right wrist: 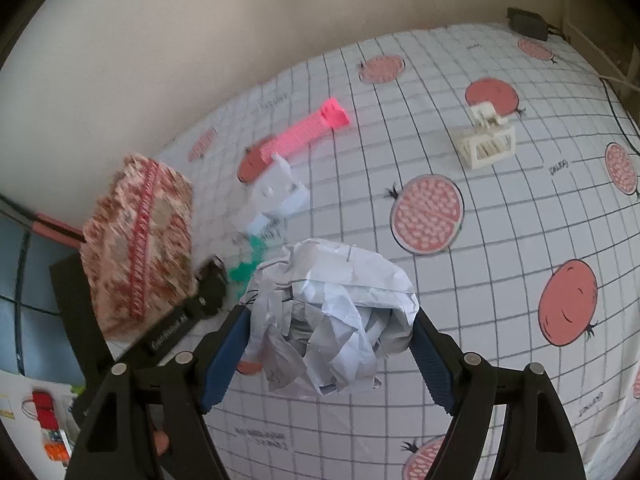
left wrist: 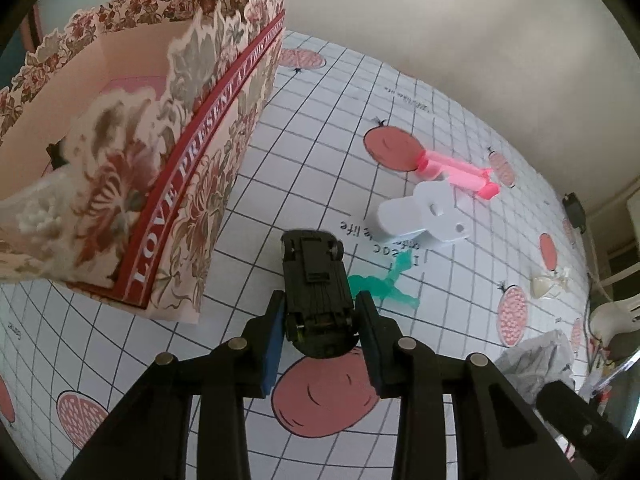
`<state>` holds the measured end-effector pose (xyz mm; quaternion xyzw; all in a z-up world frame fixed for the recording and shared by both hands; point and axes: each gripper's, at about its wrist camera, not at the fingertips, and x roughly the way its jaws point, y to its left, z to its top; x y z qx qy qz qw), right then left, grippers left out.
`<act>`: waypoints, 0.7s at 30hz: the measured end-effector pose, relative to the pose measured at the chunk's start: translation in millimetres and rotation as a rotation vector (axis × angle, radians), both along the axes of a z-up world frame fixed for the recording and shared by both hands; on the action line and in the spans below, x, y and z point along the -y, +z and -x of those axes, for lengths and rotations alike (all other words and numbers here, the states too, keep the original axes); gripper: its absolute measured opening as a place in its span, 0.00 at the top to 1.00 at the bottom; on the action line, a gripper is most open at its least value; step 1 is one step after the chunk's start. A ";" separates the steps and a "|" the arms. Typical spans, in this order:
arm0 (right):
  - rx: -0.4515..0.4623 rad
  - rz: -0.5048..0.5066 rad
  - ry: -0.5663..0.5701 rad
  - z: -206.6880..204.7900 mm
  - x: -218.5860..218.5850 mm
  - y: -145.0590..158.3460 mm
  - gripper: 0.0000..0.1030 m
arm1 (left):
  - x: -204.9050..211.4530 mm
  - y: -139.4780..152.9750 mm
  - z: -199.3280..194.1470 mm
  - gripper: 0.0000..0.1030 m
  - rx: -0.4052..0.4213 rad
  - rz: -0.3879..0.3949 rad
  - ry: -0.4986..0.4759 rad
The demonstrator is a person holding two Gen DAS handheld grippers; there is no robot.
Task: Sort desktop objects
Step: 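Carry the black car with the left gripper while the right carries the paper toward the box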
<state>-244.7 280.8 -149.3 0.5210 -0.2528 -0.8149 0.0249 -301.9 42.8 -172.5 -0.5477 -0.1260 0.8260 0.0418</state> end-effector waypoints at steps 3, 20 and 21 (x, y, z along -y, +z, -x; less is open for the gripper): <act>-0.101 0.017 -0.023 -4.1 -1.9 17.6 0.21 | 3.4 8.2 0.4 0.65 -0.020 -0.040 0.000; -0.402 0.022 -0.053 -18.9 15.6 68.2 0.21 | 15.8 88.0 -25.0 0.65 -0.314 -0.137 -0.047; -0.402 0.022 -0.050 -18.0 18.2 68.3 0.21 | 17.7 91.4 -26.4 0.65 -0.325 -0.140 -0.046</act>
